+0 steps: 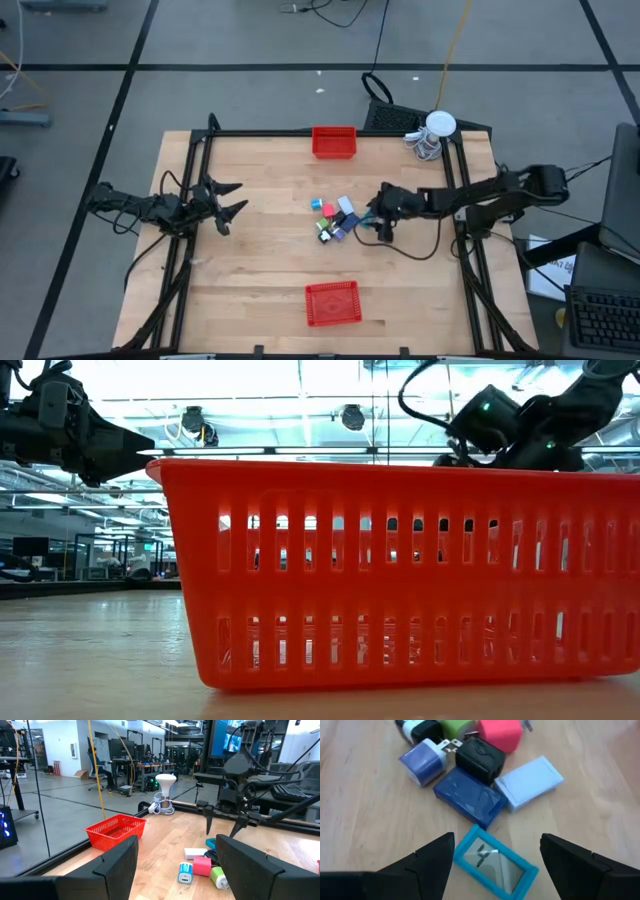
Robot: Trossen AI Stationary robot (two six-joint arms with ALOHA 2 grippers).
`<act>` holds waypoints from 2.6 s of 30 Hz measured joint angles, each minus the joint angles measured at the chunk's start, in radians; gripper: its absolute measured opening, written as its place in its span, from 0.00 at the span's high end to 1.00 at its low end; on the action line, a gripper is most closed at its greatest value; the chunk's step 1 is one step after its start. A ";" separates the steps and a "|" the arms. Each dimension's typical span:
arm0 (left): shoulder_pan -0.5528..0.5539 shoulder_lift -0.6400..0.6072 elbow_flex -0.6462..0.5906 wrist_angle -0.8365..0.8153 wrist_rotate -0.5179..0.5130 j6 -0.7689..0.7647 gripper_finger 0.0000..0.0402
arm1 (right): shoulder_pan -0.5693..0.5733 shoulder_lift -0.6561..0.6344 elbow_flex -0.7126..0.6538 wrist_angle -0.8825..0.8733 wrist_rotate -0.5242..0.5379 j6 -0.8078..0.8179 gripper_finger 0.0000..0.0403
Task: Pick & Place Office items
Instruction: Put the blue timer into the top orange bin
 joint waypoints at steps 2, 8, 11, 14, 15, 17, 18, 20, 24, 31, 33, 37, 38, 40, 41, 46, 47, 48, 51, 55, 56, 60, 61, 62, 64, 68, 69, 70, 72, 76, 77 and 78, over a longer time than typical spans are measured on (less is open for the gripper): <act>0.000 0.000 0.000 0.000 0.000 0.000 0.33 | -0.023 0.014 0.000 0.003 -0.052 -0.079 0.30; 0.000 0.000 0.000 0.000 0.000 0.000 0.33 | -0.052 0.050 0.000 -0.046 -0.117 -0.174 0.30; 0.000 0.000 0.000 0.000 0.000 0.000 0.33 | -0.054 0.058 0.002 -0.071 -0.117 -0.160 0.30; 0.000 0.000 0.000 0.000 0.000 0.000 0.33 | -0.044 0.057 0.003 -0.086 -0.141 -0.113 0.30; 0.000 0.000 0.000 0.000 0.000 0.000 0.33 | -0.038 0.057 0.003 -0.086 -0.146 -0.096 0.30; 0.000 0.000 0.000 0.000 0.000 0.000 0.33 | -0.021 0.056 0.003 -0.089 -0.148 -0.087 0.30; 0.000 0.000 0.000 0.000 0.000 0.000 0.33 | -0.010 0.054 0.003 -0.090 -0.142 -0.084 0.30; 0.000 0.000 0.000 0.000 0.000 0.000 0.33 | 0.011 0.054 0.003 -0.090 -0.137 -0.050 0.30; 0.000 0.000 0.000 0.000 0.000 0.000 0.33 | 0.047 0.054 0.003 -0.087 -0.138 0.147 0.30; 0.000 0.000 0.000 0.000 0.000 0.000 0.33 | 0.105 0.057 0.000 -0.073 -0.144 0.337 0.30; 0.000 0.000 0.000 0.000 0.000 0.000 0.33 | 0.114 0.057 0.000 -0.052 -0.146 0.328 0.30; 0.000 0.000 0.000 0.000 0.000 0.000 0.33 | 0.125 0.057 0.000 -0.040 -0.093 0.263 0.30; 0.000 0.000 0.000 0.000 0.000 0.000 0.33 | 0.130 0.057 0.000 -0.051 -0.056 0.247 0.30; 0.000 0.000 0.000 0.000 0.000 0.000 0.33 | 0.136 0.057 0.000 -0.075 0.010 0.220 0.30; 0.000 0.000 0.000 0.000 0.000 0.000 0.33 | 0.137 0.057 0.000 -0.089 0.038 0.204 0.30; 0.000 0.000 0.000 0.000 0.000 0.000 0.33 | 0.136 0.055 0.001 -0.145 0.072 0.202 0.30; 0.000 0.000 0.000 0.000 0.000 0.000 0.33 | 0.136 0.055 0.001 -0.155 0.071 0.202 0.30; 0.000 0.000 0.000 0.000 0.000 0.000 0.33 | 0.136 0.055 0.002 -0.161 0.071 0.202 0.30; 0.000 0.000 0.000 0.000 0.000 0.000 0.33 | 0.137 0.055 0.002 -0.160 0.073 0.213 0.32; 0.000 0.000 0.000 0.000 0.000 0.000 0.33 | 0.137 0.055 0.002 -0.153 0.070 0.213 0.40; 0.000 0.000 0.000 0.000 0.000 0.000 0.33 | 0.137 0.055 0.002 -0.153 0.069 0.213 0.42; 0.000 0.000 0.000 0.000 0.000 0.000 0.33 | 0.137 0.055 0.002 -0.152 0.069 0.213 0.53; 0.000 0.000 0.000 0.000 0.000 0.000 0.33 | 0.137 0.055 0.002 -0.152 0.069 0.213 0.56; 0.000 0.000 0.000 0.000 0.000 0.000 0.33 | 0.137 0.055 0.002 -0.152 0.069 0.213 0.59; 0.000 0.000 0.000 0.000 0.000 0.000 0.33 | 0.137 0.051 0.002 -0.153 0.067 0.213 0.65; 0.000 0.000 0.000 0.000 0.000 0.000 0.33 | 0.136 0.035 0.000 -0.156 0.068 0.212 0.77; 0.000 0.000 0.000 0.000 0.000 0.000 0.33 | 0.135 0.028 0.000 -0.156 0.069 0.208 0.80; 0.000 0.000 0.000 0.000 0.000 0.000 0.33 | 0.135 0.017 0.000 -0.155 0.070 0.202 0.83; 0.000 0.000 0.000 0.000 -0.001 0.000 0.33 | 0.135 -0.014 0.000 -0.155 0.071 0.193 0.87; 0.000 0.000 0.000 0.000 0.000 0.000 0.33 | 0.135 -0.092 0.000 -0.152 0.071 0.150 0.87; 0.000 0.000 0.000 0.000 0.000 0.000 0.33 | 0.134 -0.115 0.000 -0.147 0.073 0.137 0.87; 0.000 0.000 0.000 0.000 0.000 0.000 0.33 | 0.133 -0.137 0.000 -0.132 0.076 0.121 0.86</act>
